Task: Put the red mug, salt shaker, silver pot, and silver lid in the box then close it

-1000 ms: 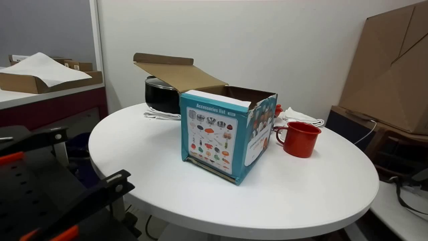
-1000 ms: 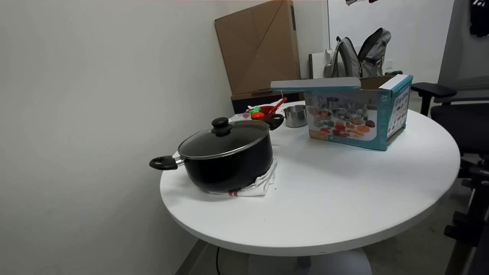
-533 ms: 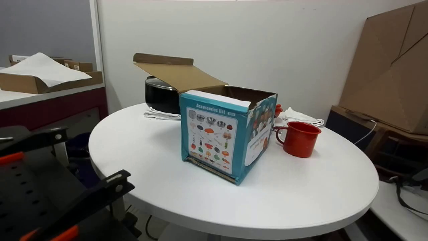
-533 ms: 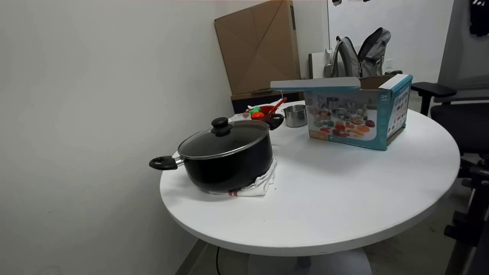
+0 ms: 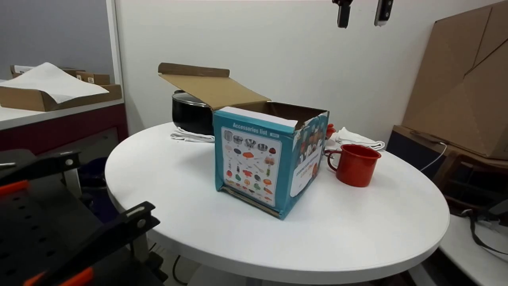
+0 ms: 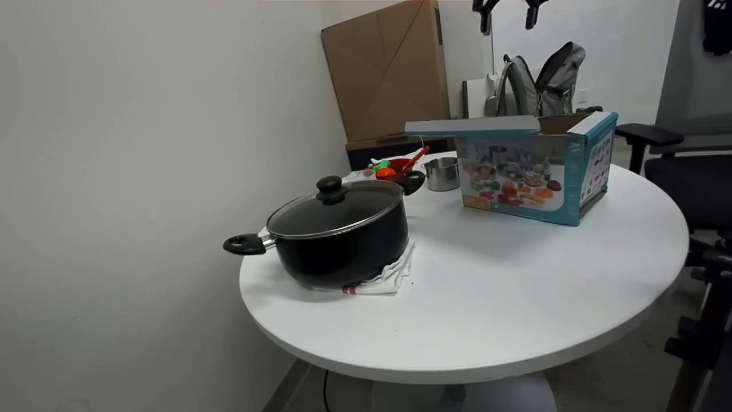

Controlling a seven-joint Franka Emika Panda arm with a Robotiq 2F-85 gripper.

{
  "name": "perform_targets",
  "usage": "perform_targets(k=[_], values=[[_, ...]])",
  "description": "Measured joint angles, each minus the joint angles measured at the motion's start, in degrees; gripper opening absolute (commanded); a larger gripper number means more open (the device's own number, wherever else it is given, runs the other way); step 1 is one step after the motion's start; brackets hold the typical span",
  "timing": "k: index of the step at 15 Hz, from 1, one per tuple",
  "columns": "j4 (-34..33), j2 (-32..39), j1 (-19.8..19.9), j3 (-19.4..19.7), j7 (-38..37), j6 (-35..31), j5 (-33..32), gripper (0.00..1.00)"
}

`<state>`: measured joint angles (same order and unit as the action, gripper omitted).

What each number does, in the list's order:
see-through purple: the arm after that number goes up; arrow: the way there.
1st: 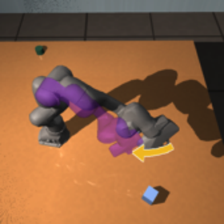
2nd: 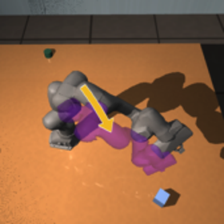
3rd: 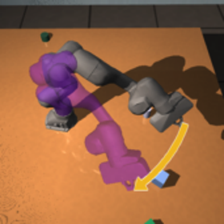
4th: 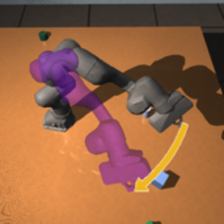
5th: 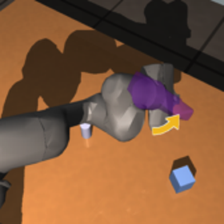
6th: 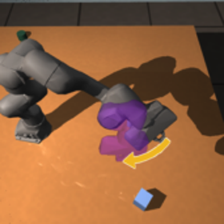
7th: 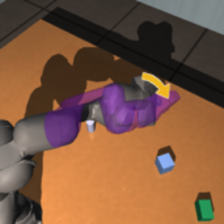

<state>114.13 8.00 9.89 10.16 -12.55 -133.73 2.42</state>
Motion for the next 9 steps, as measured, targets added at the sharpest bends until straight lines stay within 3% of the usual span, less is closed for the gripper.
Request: perform_targets(k=[9], values=[[-9.6,18.6,0.4,1.8,-6.7,-1.4,0.1,1.00]])
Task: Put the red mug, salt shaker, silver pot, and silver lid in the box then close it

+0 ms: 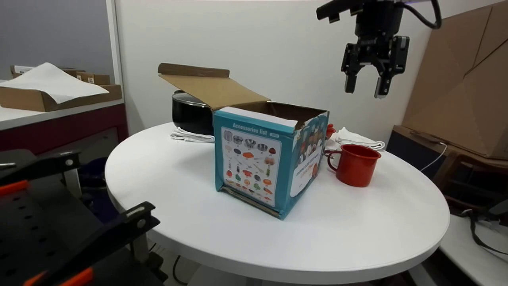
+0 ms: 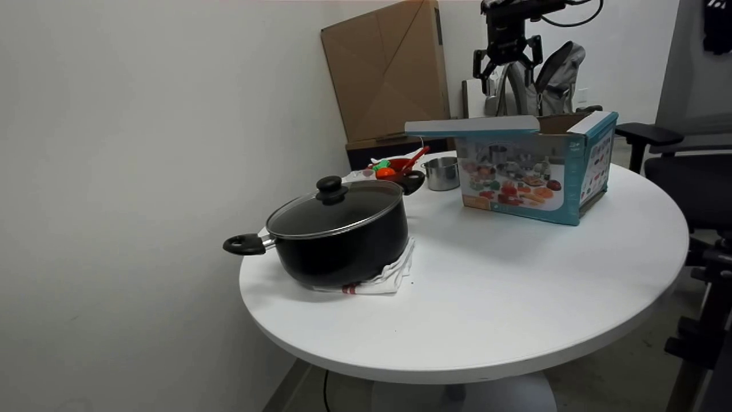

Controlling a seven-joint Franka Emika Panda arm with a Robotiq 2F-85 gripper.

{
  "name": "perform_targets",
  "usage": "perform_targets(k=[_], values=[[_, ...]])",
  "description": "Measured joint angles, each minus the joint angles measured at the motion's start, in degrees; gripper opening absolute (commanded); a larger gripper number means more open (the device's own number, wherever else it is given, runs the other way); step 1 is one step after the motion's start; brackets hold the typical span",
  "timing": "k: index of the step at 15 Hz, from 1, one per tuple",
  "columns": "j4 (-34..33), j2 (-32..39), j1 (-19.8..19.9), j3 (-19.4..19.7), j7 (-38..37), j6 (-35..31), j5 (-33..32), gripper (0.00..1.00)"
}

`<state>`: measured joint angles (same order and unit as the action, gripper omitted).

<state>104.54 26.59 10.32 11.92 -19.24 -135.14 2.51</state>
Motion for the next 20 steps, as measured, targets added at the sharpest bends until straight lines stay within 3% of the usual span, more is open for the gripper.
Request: perform_targets(k=[6,20], values=[[-3.9,6.6,2.3,2.4,-0.1,0.0,0.0,1.00],[-18.1,22.1,1.5,0.3,-0.1,0.9,0.0,1.00]])
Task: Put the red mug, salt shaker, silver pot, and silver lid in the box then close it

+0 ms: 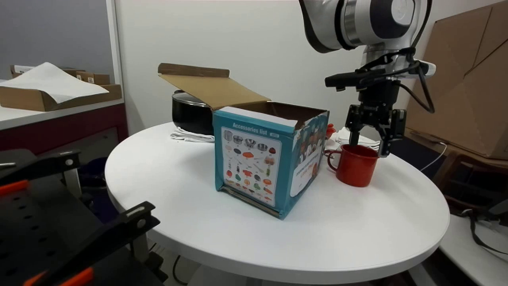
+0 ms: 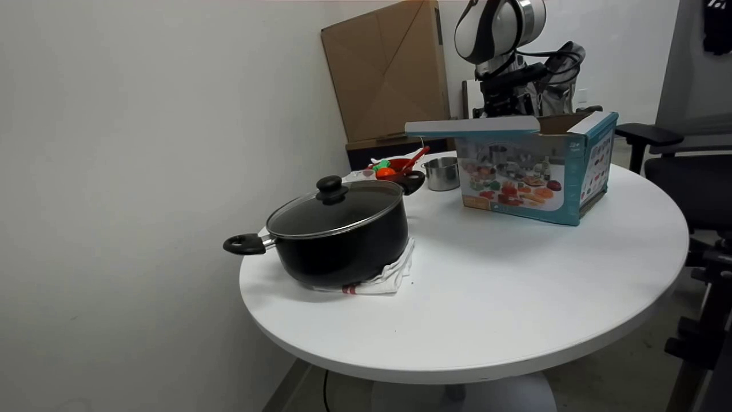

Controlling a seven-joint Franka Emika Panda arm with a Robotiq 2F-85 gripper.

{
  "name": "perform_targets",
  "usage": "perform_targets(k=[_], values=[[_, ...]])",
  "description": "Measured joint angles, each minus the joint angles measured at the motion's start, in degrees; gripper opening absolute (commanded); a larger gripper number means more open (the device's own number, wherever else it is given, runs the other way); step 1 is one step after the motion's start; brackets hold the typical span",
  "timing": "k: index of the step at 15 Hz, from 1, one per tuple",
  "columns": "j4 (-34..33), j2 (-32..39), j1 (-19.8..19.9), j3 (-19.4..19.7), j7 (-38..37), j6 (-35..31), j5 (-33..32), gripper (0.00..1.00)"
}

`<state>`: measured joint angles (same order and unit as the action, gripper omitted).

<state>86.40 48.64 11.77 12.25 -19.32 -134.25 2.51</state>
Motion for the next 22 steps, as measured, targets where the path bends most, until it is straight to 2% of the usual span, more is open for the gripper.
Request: perform_targets(k=[1,2,4,12,14,22], values=[[-0.4,0.5,0.2,0.1,0.0,0.2,0.0,1.00],[-0.7,0.9,0.4,0.2,0.0,0.4,0.0,0.75],[-0.9,1.4,0.8,0.2,0.1,0.8,0.0,0.67],[-0.9,2.8,1.0,-0.2,0.4,2.2,0.0,0.05],[-1.0,2.7,0.9,-0.4,0.5,2.2,0.0,0.00],[-1.7,-2.0,0.9,-2.3,0.6,3.8,0.8,0.01]])
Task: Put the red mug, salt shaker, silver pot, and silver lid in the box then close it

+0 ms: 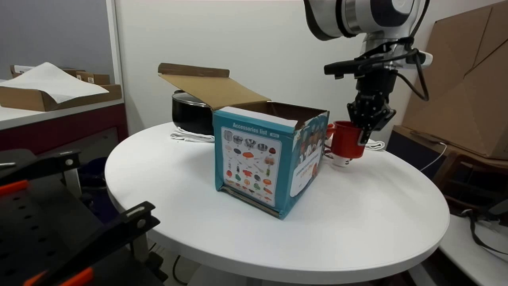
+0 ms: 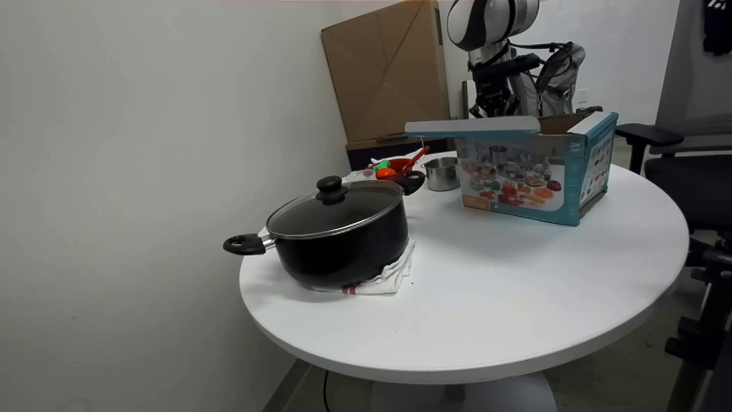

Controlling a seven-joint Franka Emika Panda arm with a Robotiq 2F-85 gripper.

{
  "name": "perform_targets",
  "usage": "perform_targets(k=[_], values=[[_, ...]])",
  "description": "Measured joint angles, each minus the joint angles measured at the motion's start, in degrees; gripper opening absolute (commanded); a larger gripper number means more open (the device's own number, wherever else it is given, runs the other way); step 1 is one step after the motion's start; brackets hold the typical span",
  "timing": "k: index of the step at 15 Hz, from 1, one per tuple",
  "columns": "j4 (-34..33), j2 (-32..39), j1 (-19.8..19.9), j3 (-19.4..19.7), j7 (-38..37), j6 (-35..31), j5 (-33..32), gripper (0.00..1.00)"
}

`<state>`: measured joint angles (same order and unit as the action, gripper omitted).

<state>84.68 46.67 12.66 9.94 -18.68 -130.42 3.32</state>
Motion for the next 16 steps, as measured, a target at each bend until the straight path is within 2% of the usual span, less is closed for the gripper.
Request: perform_targets(k=[6,9,12,16], values=[[1.6,-9.6,-1.1,-0.1,1.5,0.7,-0.1,0.01],[4.2,-15.6,-1.6,-1.4,6.0,2.4,-0.1,0.01],[10.1,-21.7,-2.8,-3.8,12.0,3.4,-0.1,0.01],[21.8,-28.9,-6.1,-6.8,17.9,4.0,-0.5,0.01]])
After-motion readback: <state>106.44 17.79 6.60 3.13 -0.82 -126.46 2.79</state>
